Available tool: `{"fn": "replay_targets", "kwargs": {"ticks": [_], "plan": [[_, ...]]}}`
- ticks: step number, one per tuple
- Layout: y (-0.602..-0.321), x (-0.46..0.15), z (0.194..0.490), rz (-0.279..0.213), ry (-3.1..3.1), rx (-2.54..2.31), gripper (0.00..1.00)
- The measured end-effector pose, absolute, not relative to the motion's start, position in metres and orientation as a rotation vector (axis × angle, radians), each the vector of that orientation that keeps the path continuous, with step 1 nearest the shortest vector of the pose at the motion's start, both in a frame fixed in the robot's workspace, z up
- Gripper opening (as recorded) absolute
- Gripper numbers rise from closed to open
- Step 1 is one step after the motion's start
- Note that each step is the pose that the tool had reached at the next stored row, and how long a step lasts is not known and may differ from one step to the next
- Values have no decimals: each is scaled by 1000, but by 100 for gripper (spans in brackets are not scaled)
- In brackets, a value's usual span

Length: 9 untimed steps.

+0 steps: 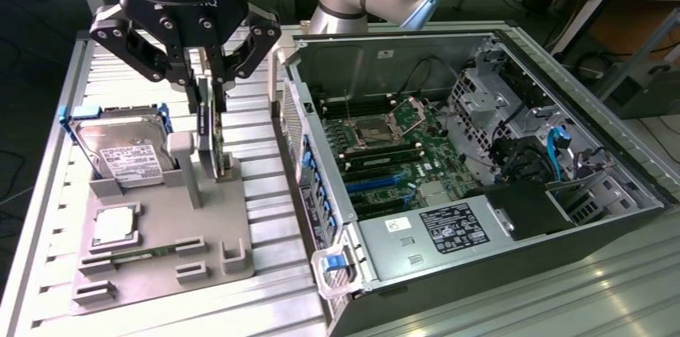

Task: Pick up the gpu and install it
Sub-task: 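Pick up the gpu and move the gpu toward the slot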

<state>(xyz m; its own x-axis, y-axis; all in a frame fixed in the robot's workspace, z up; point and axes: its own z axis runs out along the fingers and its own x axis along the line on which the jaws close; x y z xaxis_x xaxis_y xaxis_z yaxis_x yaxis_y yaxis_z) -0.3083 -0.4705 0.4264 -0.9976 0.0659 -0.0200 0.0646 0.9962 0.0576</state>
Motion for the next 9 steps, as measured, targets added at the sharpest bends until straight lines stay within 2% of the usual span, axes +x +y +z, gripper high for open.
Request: {"fn": "replay_targets", "kwargs": {"ticks": [9], "plan": [[-471, -308, 428, 89, 3117, 102, 27]]}}
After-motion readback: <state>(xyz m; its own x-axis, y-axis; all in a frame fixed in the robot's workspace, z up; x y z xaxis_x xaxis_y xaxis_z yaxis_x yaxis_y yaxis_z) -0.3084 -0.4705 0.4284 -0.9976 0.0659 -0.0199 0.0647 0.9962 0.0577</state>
